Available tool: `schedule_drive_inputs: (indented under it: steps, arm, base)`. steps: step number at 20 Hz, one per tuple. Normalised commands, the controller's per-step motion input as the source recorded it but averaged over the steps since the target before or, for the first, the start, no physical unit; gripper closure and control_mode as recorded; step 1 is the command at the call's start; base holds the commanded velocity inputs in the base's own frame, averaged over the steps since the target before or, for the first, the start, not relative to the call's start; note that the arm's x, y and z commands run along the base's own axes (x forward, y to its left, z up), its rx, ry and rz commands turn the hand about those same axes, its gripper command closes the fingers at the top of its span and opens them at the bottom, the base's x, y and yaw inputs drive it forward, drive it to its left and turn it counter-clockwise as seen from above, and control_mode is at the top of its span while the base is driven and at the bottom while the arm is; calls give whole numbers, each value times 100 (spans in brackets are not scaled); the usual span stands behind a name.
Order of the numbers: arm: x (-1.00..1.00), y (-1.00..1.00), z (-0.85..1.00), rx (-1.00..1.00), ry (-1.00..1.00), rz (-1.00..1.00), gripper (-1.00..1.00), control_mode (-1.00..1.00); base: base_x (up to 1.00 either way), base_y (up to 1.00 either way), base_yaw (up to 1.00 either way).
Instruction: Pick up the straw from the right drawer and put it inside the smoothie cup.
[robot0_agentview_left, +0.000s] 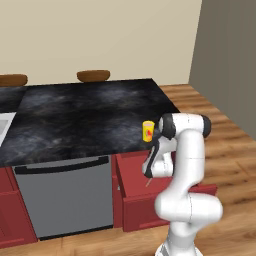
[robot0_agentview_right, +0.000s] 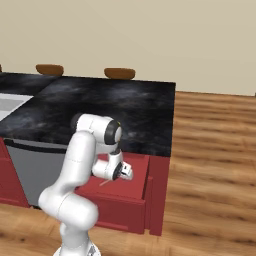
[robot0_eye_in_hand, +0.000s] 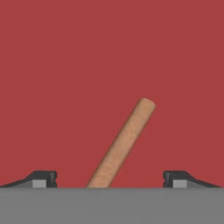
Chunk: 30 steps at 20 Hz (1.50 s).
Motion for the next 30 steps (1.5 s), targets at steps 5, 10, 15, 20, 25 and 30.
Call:
schedule_drive_inputs:
  steps: [5, 10, 15, 20, 25, 30]
  arm:
    - [8, 33, -56, -7, 1, -3, -100, -100]
    - [-42, 22, -52, -11, 17, -5, 100, -100]
    - [-99, 0, -25, -10, 26, -5, 100, -100]
    - [-96, -2, -3, -3, 18, -10, 100, -100]
    - [-19, -10, 12, 0, 0, -21, 100, -100]
    - [0, -19, 61, 2, -7, -23, 100, -100]
  base:
    - [0, 0, 0]
    - [0, 0, 0]
    - [0, 0, 0]
    - [0, 0, 0]
    - [0, 0, 0]
    - [0, 0, 0]
